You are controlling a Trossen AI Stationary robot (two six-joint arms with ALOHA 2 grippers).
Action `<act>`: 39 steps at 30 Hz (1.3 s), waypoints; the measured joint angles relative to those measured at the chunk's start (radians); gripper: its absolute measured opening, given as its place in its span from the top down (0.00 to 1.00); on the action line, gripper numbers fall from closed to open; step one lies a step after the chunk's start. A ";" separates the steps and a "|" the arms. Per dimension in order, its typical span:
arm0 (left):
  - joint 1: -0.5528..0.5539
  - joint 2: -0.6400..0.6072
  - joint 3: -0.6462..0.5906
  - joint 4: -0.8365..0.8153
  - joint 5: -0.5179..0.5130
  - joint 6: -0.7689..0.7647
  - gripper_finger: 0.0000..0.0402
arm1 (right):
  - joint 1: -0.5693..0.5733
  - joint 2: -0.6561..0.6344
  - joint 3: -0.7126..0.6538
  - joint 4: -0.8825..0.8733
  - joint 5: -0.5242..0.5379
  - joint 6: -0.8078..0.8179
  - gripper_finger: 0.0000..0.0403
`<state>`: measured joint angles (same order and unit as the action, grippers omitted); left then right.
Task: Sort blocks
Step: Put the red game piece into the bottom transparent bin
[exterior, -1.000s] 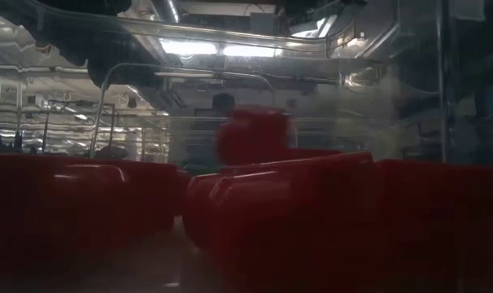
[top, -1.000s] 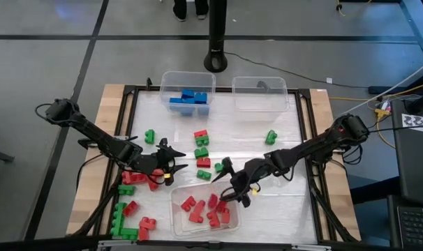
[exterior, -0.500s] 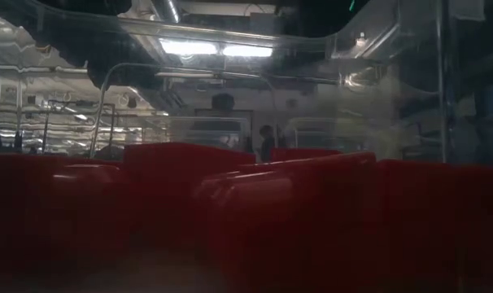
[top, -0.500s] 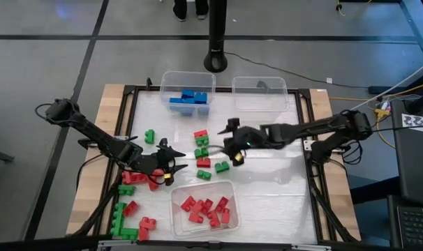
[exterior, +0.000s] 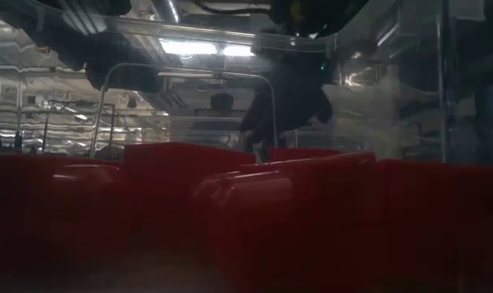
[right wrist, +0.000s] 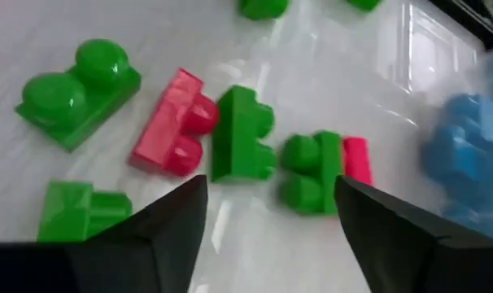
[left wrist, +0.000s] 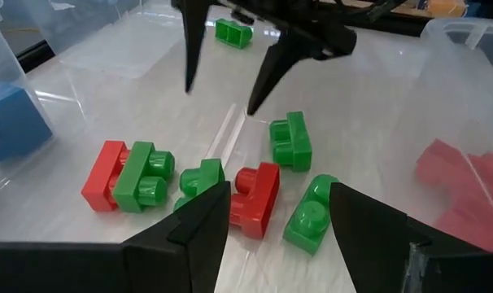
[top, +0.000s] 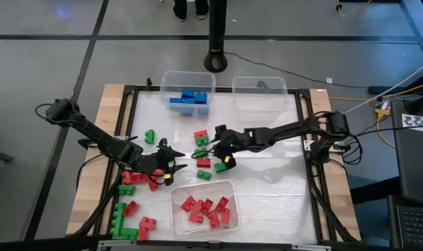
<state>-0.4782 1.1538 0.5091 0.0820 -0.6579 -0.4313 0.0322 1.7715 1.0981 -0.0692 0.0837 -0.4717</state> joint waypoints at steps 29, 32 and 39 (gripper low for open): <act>0.001 0.000 -0.011 0.005 0.000 -0.007 0.51 | 0.014 0.208 0.000 0.230 -0.211 0.160 0.51; 0.001 0.000 -0.011 0.005 0.000 -0.007 0.51 | 0.014 0.223 0.002 0.248 -0.205 0.161 0.51; 0.001 0.000 -0.011 0.004 0.000 -0.007 0.51 | 0.014 0.229 0.000 0.303 -0.144 0.162 0.51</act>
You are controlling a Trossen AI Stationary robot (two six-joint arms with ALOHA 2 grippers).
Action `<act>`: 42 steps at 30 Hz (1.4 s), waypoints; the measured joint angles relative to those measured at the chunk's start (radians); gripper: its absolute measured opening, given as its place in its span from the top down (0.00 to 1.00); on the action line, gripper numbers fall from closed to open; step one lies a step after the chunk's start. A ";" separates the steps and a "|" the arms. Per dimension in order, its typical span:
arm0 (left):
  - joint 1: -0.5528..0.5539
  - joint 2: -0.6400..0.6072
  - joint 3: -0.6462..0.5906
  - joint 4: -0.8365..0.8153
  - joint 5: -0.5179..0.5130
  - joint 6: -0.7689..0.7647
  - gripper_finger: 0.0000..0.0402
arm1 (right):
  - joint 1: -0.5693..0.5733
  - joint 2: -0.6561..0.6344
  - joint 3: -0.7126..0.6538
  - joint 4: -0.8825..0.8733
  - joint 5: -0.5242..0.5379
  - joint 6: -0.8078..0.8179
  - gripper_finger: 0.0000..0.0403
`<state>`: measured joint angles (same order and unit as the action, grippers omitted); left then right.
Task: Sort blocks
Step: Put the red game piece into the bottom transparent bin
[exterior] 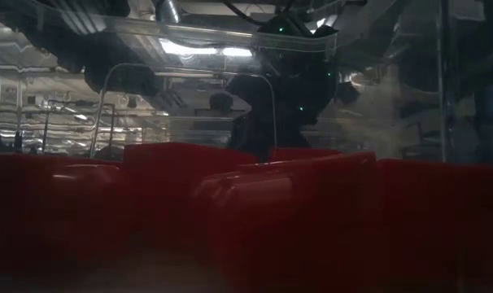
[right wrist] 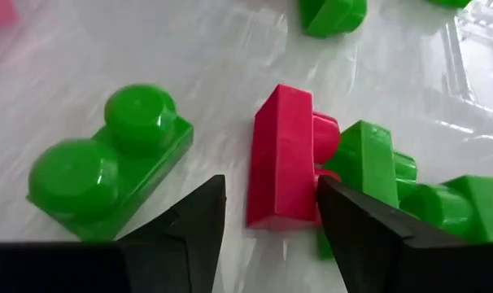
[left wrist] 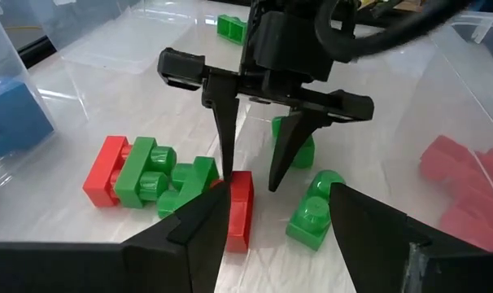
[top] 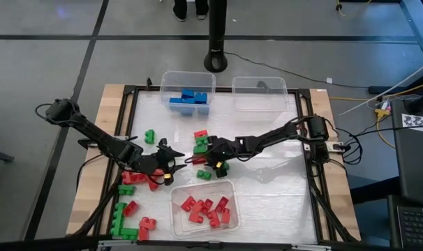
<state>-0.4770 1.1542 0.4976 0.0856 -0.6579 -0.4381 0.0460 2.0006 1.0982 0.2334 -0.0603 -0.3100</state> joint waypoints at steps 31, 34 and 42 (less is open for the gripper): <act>0.085 0.139 0.000 -0.048 0.026 -0.034 0.51 | 0.006 0.073 0.001 0.139 0.131 0.099 0.26; 0.095 0.151 0.000 -0.048 0.026 -0.034 0.51 | 0.006 0.069 0.000 0.149 0.130 0.088 0.29; 0.129 0.201 0.000 -0.043 0.026 -0.038 0.51 | 0.006 0.038 -0.001 0.158 0.147 0.075 0.30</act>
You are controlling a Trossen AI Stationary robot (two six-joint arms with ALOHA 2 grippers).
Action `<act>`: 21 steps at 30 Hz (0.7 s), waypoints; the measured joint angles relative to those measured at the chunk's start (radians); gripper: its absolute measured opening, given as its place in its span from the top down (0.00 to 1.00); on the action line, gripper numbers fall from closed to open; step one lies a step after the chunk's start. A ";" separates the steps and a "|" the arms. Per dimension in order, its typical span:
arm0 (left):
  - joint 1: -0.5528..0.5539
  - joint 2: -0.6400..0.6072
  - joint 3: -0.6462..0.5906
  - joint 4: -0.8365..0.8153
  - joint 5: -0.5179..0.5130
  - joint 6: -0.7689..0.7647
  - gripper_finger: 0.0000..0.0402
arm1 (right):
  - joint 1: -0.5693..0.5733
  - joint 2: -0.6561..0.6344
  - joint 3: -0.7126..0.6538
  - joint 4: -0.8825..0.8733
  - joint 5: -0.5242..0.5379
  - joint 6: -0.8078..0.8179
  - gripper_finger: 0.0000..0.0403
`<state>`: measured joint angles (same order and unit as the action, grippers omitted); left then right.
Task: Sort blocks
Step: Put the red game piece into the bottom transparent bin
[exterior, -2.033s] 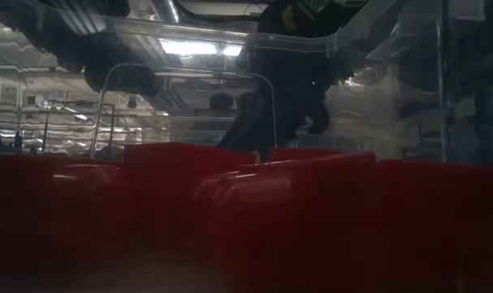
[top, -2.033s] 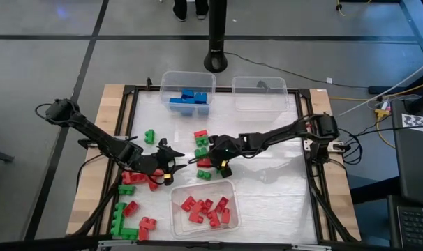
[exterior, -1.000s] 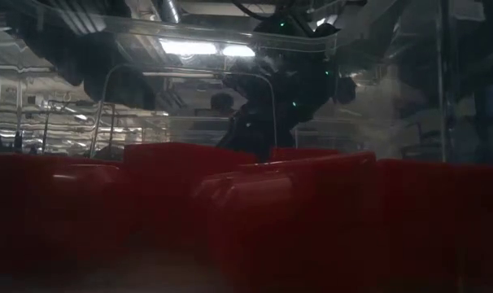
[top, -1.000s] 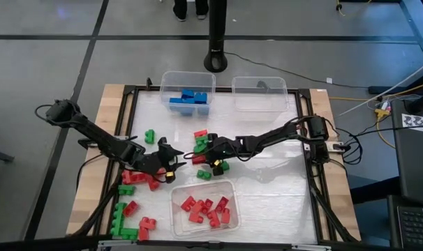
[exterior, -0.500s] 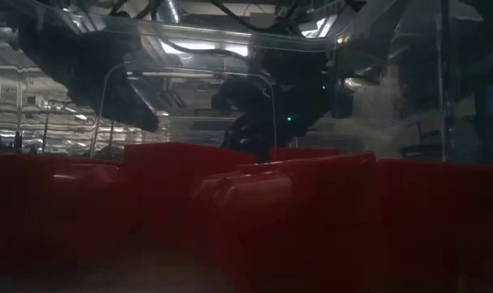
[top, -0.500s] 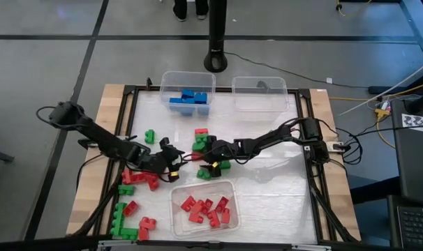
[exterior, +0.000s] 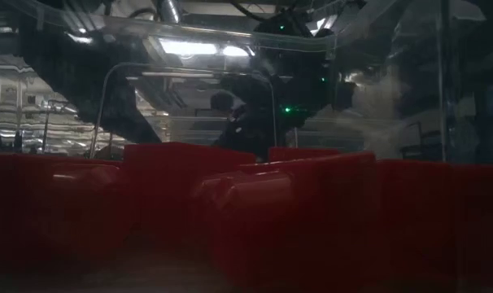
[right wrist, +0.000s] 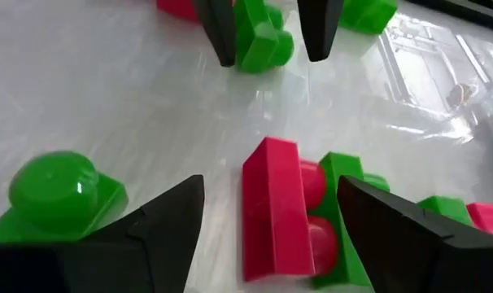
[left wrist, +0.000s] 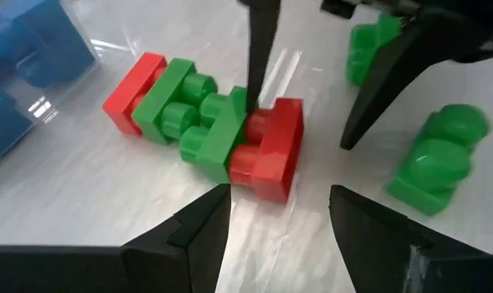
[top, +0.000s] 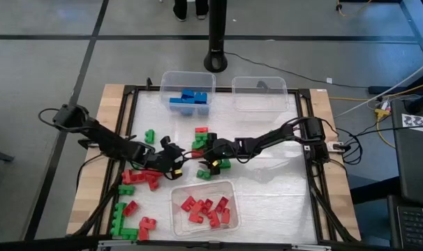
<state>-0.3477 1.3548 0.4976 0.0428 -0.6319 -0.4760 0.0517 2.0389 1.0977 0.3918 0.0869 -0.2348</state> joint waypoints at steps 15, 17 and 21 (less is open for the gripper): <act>0.055 0.115 0.000 0.030 0.000 -0.018 0.51 | 0.000 0.043 0.000 -0.029 0.034 0.003 0.30; 0.056 0.122 0.000 0.023 0.000 -0.018 0.51 | 0.000 0.043 0.000 -0.036 0.017 0.004 0.30; 0.055 0.126 0.000 0.037 0.001 -0.014 0.51 | 0.008 0.043 0.000 -0.034 0.012 0.020 0.30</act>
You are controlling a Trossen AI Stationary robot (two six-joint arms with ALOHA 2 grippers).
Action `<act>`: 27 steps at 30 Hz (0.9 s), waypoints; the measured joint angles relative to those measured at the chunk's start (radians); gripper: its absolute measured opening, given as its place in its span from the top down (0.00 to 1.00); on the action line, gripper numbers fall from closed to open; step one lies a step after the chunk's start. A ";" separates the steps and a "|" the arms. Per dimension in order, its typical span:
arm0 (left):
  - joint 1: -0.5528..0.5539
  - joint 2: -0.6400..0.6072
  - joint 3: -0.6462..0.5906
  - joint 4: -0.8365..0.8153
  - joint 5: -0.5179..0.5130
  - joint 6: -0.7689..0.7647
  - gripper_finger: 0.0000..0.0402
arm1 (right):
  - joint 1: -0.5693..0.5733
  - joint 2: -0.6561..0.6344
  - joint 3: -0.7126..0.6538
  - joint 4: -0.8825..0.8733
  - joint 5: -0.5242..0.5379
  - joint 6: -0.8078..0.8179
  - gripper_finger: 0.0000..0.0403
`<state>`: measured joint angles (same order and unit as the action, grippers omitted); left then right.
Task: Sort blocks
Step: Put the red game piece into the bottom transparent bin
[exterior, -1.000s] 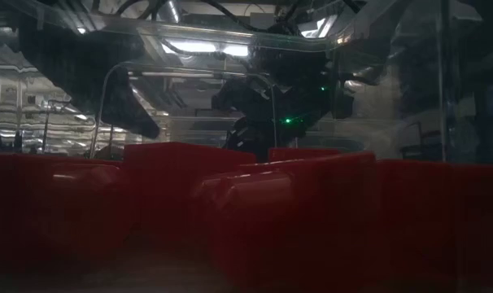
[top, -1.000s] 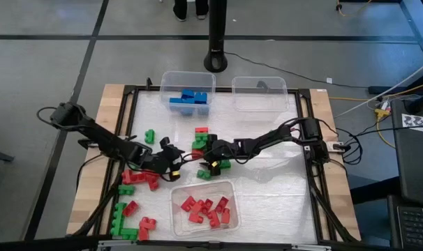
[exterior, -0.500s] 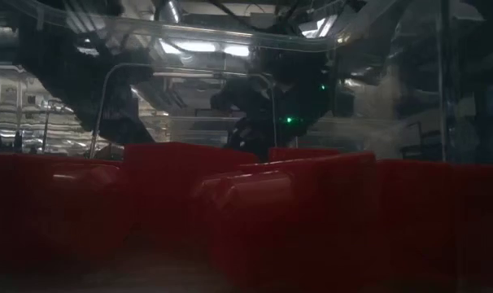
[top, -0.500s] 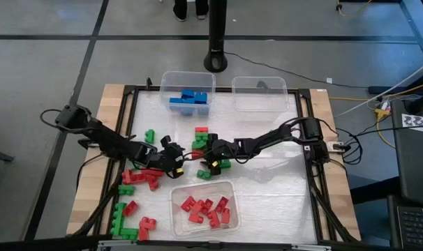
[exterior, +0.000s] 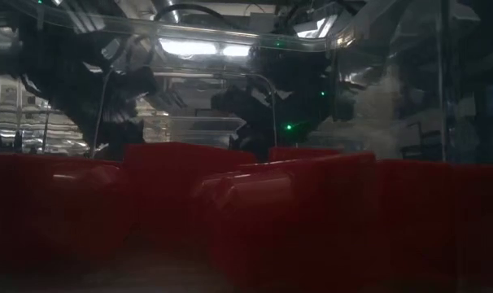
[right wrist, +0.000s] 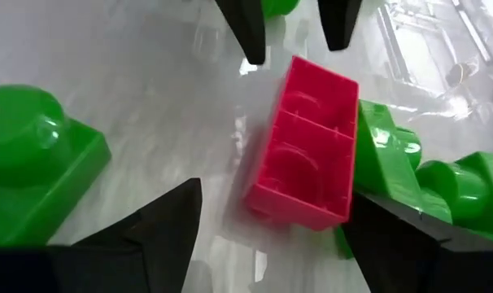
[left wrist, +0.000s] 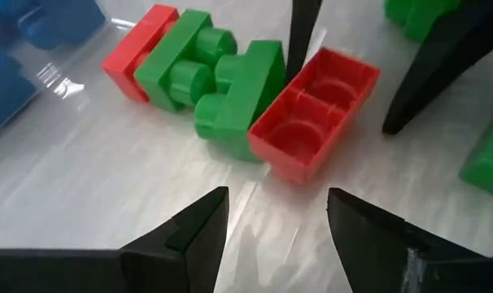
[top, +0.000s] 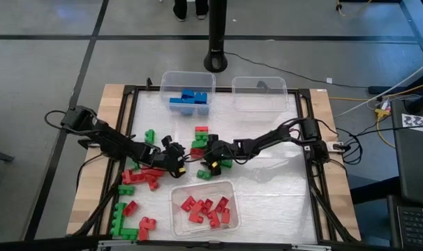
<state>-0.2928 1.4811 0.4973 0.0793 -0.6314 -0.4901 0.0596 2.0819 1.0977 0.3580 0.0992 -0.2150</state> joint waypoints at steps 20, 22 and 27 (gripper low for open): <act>0.017 -0.006 0.001 -0.043 0.009 -0.002 0.51 | -0.003 -0.001 0.001 0.086 0.074 -0.002 0.30; 0.026 -0.006 0.001 -0.088 0.010 -0.030 0.51 | -0.003 -0.001 0.001 0.086 0.074 -0.003 0.30; 0.027 0.022 0.001 -0.039 0.019 0.014 0.51 | -0.003 -0.001 0.001 0.088 0.074 -0.024 0.30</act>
<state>-0.2661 1.5027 0.4980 0.0408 -0.6128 -0.4764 0.0570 2.0811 1.0985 0.4458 0.1734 -0.2394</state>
